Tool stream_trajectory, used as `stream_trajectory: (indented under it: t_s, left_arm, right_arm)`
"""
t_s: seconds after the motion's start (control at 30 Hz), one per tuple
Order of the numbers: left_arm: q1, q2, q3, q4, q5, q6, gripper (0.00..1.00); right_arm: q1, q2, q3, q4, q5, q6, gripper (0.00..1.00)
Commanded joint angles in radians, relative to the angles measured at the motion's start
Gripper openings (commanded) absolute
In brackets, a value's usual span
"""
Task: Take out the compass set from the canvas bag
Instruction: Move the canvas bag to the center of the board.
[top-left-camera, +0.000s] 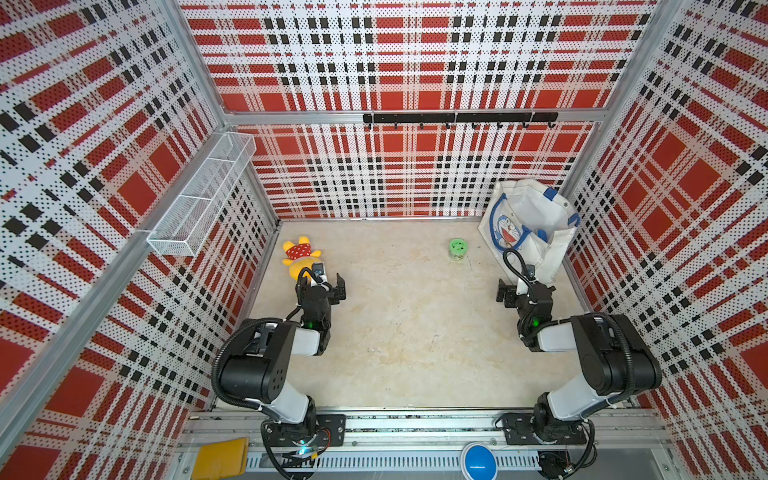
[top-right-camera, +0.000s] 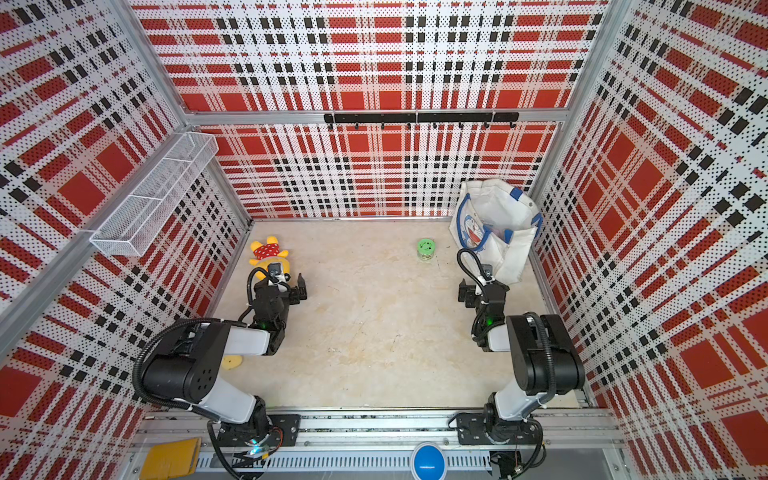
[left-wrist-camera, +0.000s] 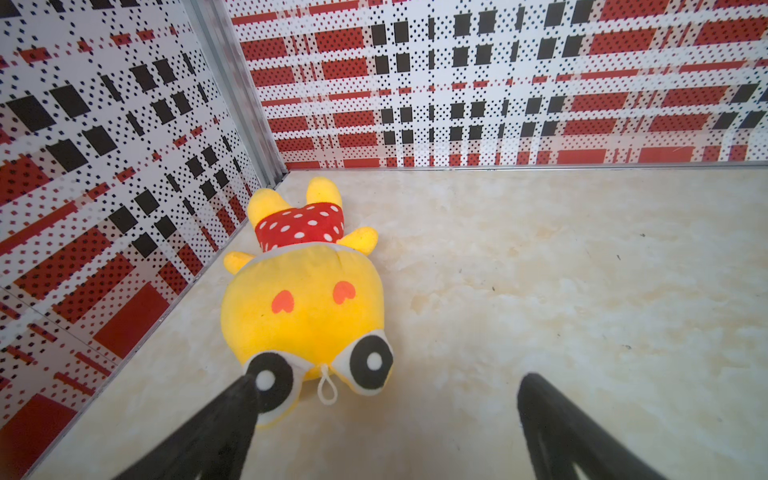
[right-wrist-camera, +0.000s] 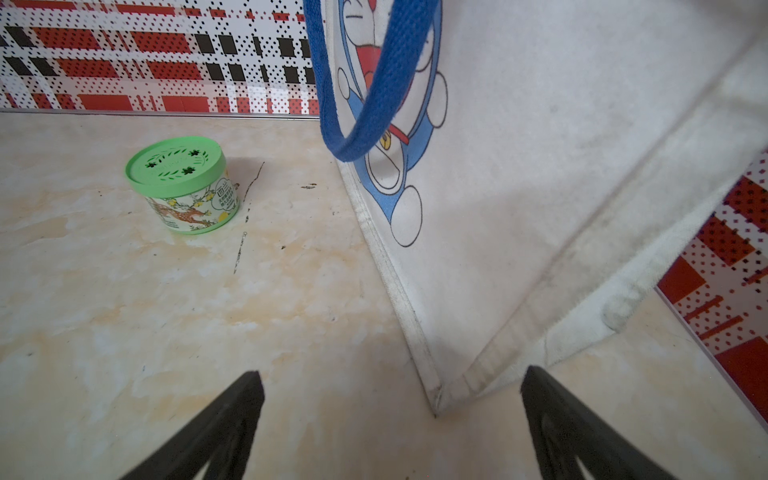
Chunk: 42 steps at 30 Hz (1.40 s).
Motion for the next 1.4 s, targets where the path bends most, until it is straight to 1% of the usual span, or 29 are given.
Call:
stream_trajectory:
  t_s: [0.0,0.07,0.13,0.2,0.23,0.3,0.37,0.43,0.5,0.57,0.63,0.7,0.77,0.8,0.9,0.97,1.0,1.07,1.13,1.2,1.23,1.27,1.3,1.33,1.37]
  left_arm:
    - [0.008,0.002,0.005,0.004,0.011,-0.011,1.00]
    - [0.007,-0.002,0.000,0.010,0.002,-0.014,1.00]
    - [0.005,-0.029,-0.026,0.037,-0.048,-0.032,1.00]
    - [0.002,-0.076,-0.059,0.062,-0.045,-0.019,1.00]
    - [-0.015,-0.112,-0.058,0.029,-0.096,-0.016,1.00]
    - [-0.022,-0.212,-0.026,-0.144,-0.138,-0.049,1.00]
    - [-0.020,-0.289,0.032,-0.339,-0.164,-0.117,1.00]
    - [-0.025,-0.343,0.107,-0.531,-0.162,-0.183,1.00]
    - [-0.040,-0.374,0.176,-0.669,-0.157,-0.267,1.00]
    - [-0.055,-0.386,0.247,-0.780,-0.132,-0.325,1.00]
    - [-0.071,-0.381,0.327,-0.880,-0.103,-0.386,1.00]
    - [-0.077,-0.364,0.402,-0.961,-0.056,-0.432,1.00]
    - [-0.068,-0.337,0.487,-1.052,-0.006,-0.520,1.00]
    - [-0.054,-0.324,0.523,-1.085,0.039,-0.569,1.00]
    - [0.022,-0.279,0.584,-1.095,0.258,-0.731,1.00]
    - [0.052,-0.225,0.643,-1.095,0.412,-0.770,1.00]
    - [0.051,-0.197,0.679,-1.103,0.456,-0.781,1.00]
    - [0.017,-0.155,0.752,-1.135,0.480,-0.791,1.00]
    - [-0.029,-0.130,0.815,-1.145,0.500,-0.795,1.00]
    - [-0.087,-0.119,0.885,-1.188,0.466,-0.792,1.00]
    - [-0.118,-0.120,0.916,-1.212,0.433,-0.778,1.00]
    - [-0.151,-0.129,0.942,-1.232,0.383,-0.759,1.00]
    - [-0.177,-0.144,0.962,-1.240,0.326,-0.735,1.00]
    - [-0.216,-0.157,0.972,-1.241,0.274,-0.722,1.00]
    - [-0.232,-0.172,0.975,-1.234,0.226,-0.722,1.00]
  right_arm:
    - [0.000,-0.014,0.013,0.039,-0.012,-0.013,1.00]
    - [0.002,-0.029,0.008,0.032,0.041,-0.001,1.00]
    - [0.002,-0.094,-0.001,-0.005,0.097,0.022,0.99]
    - [0.002,-0.177,-0.007,-0.073,0.112,0.032,0.99]
    - [0.004,-0.225,-0.003,-0.128,0.118,0.036,1.00]
    - [0.011,-0.324,0.027,-0.278,0.155,0.079,1.00]
    - [0.012,-0.399,0.096,-0.495,0.201,0.160,1.00]
    - [0.011,-0.435,0.195,-0.738,0.246,0.238,1.00]
    - [0.011,-0.434,0.309,-0.955,0.225,0.287,0.99]
    - [0.011,-0.408,0.419,-1.127,0.159,0.295,1.00]
    - [0.001,-0.377,0.508,-1.269,0.128,0.389,1.00]
    - [-0.041,-0.360,0.555,-1.335,0.023,0.487,1.00]
    - [-0.101,-0.354,0.576,-1.345,-0.169,0.583,1.00]
    - [-0.113,-0.353,0.584,-1.340,-0.228,0.606,1.00]
    - [-0.101,-0.341,0.666,-1.396,-0.291,0.611,1.00]
    - [-0.083,-0.333,0.731,-1.441,-0.299,0.594,1.00]
    - [-0.075,-0.329,0.758,-1.457,-0.304,0.585,0.98]
    - [-0.050,-0.317,0.818,-1.491,-0.320,0.563,0.92]
    - [-0.008,-0.299,0.891,-1.538,-0.304,0.535,0.84]
    - [0.041,-0.283,0.961,-1.579,-0.259,0.509,0.74]
    - [0.063,-0.271,0.998,-1.603,-0.228,0.496,0.73]
    - [0.081,-0.260,1.034,-1.623,-0.199,0.487,0.74]
    - [0.092,-0.245,1.074,-1.644,-0.179,0.487,0.79]
    - [0.094,-0.233,1.102,-1.658,-0.164,0.487,0.85]
    - [0.092,-0.223,1.130,-1.667,-0.153,0.487,0.91]
